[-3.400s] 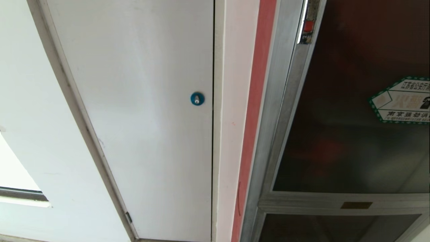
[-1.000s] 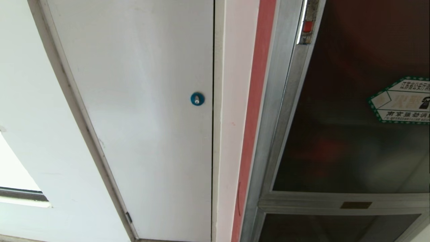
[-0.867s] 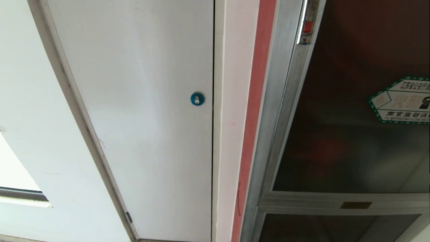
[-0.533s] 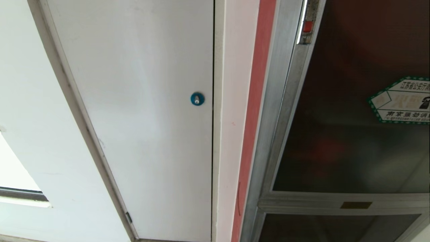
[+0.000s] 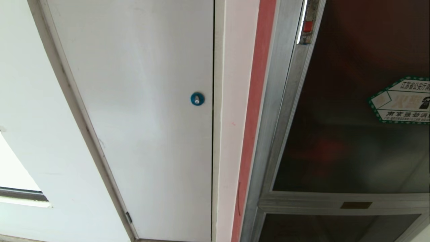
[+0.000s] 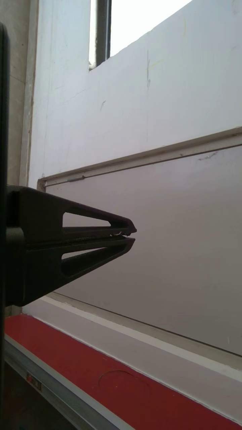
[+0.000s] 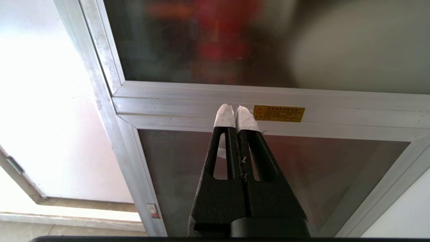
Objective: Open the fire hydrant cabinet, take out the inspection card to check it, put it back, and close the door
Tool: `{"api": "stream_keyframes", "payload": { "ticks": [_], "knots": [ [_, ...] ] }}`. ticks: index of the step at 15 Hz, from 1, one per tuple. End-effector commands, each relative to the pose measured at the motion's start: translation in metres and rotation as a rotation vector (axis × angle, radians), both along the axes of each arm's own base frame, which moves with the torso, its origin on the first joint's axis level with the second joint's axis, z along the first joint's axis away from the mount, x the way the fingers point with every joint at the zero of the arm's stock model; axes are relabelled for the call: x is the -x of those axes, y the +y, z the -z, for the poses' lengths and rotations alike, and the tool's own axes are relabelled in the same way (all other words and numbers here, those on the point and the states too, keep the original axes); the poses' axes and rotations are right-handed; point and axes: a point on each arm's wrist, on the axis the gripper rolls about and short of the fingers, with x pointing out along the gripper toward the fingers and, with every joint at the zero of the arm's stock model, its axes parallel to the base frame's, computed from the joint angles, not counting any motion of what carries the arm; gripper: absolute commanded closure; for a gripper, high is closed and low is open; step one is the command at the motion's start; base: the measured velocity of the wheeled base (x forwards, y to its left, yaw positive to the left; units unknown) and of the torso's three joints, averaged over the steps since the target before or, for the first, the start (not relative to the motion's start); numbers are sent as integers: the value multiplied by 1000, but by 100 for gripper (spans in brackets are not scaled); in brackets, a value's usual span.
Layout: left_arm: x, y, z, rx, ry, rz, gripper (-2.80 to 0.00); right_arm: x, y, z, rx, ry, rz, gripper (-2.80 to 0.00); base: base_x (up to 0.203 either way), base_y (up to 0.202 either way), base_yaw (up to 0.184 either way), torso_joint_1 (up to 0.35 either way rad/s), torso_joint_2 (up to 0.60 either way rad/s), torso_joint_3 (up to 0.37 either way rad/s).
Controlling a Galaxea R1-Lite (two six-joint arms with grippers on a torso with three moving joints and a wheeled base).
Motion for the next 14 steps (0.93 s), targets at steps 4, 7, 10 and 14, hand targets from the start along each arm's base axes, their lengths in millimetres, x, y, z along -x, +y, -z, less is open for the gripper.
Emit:
{"api": "stream_keyframes", "payload": {
  "ticks": [4,7,10,14],
  "knots": [
    [-1,0,3,0,12,0,0,0,0,1,2,4,-10,0,0,0,0,0,0,0],
    [-1,0,3,0,12,0,0,0,0,1,2,4,-11,0,0,0,0,0,0,0],
    [-1,0,3,0,12,0,0,0,0,1,-2,4,-10,0,0,0,0,0,0,0],
    [-1,0,3,-2,12,0,0,0,0,1,-1,4,-10,0,0,0,0,0,0,0]
  ]
}}
